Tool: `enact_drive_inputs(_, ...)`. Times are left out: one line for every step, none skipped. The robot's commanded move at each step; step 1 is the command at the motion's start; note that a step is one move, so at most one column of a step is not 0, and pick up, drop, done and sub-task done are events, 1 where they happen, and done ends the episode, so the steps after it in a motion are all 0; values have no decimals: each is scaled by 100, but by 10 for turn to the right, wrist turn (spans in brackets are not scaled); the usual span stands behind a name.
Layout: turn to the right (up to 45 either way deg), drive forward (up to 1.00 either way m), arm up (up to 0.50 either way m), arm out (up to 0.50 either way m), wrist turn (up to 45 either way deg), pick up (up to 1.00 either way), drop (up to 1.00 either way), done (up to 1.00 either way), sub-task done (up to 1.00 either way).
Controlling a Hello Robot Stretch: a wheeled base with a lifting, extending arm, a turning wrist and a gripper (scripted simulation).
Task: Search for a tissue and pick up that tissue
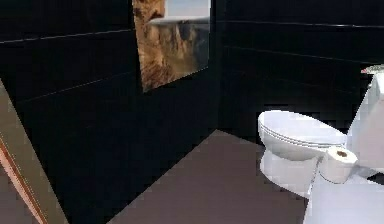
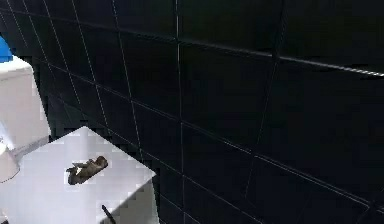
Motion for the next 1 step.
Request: enact_drive_inputs(30,0,0,0,0,0,0,0,0)
